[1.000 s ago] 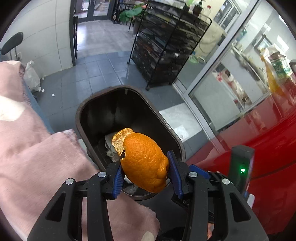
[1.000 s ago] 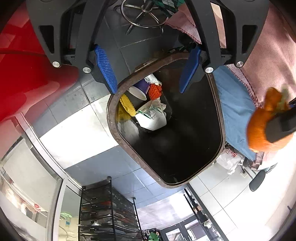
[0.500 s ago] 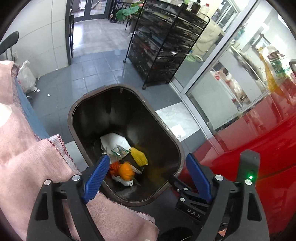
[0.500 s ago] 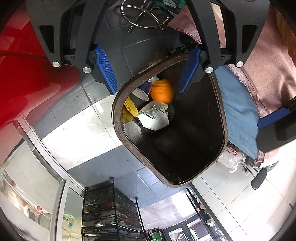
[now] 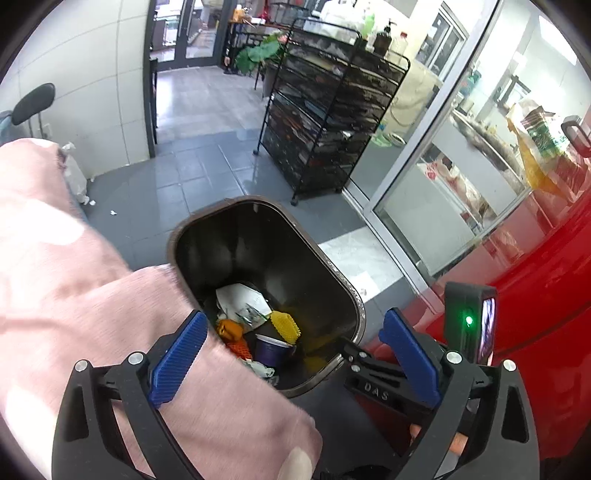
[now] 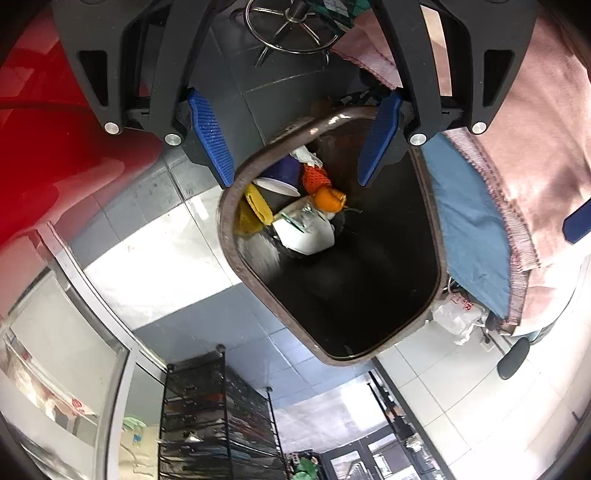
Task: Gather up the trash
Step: 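Release the wrapper into the bin with the right tool while the left tool drops the orange in, then move both tools back over the table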
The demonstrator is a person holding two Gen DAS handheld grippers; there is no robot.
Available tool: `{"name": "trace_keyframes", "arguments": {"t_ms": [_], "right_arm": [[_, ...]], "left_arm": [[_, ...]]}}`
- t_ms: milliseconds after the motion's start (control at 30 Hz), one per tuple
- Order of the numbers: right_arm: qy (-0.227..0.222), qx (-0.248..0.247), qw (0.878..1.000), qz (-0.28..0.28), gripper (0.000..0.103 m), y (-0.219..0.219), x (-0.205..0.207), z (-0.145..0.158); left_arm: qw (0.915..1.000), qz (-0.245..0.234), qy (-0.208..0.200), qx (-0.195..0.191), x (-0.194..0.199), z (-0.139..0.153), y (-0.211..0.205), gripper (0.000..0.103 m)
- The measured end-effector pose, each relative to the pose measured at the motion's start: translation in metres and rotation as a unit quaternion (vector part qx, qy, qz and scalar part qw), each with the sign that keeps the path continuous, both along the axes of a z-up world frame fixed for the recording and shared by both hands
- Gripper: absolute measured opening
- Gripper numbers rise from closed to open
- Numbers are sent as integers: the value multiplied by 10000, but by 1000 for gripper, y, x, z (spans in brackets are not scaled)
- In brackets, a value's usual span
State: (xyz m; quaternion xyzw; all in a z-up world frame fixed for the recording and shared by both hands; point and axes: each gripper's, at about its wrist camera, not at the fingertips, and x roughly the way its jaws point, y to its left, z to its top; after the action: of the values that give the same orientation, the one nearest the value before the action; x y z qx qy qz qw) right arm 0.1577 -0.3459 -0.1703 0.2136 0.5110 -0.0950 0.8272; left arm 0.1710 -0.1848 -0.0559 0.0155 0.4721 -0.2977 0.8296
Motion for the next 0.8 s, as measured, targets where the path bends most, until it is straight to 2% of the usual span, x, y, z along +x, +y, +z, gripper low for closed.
{"name": "trace_keyframes", "arguments": {"t_ms": [267, 400, 567, 800], "right_arm": [[-350, -27, 9986, 389, 70, 26, 10, 28], [-568, -34, 9963, 645, 75, 43, 14, 45], [-845, -42, 9909, 1044, 75, 71, 22, 69], [-1218, 40, 9787, 1650, 75, 114, 31, 99]], "left_arm": [[9981, 560, -247, -70, -12, 20, 46, 96], [9949, 903, -445, 17, -16, 28, 71, 96], [9886, 1313, -723, 111, -26, 38, 106, 97], [9762, 2052, -704, 10, -33, 42, 164, 97]]}}
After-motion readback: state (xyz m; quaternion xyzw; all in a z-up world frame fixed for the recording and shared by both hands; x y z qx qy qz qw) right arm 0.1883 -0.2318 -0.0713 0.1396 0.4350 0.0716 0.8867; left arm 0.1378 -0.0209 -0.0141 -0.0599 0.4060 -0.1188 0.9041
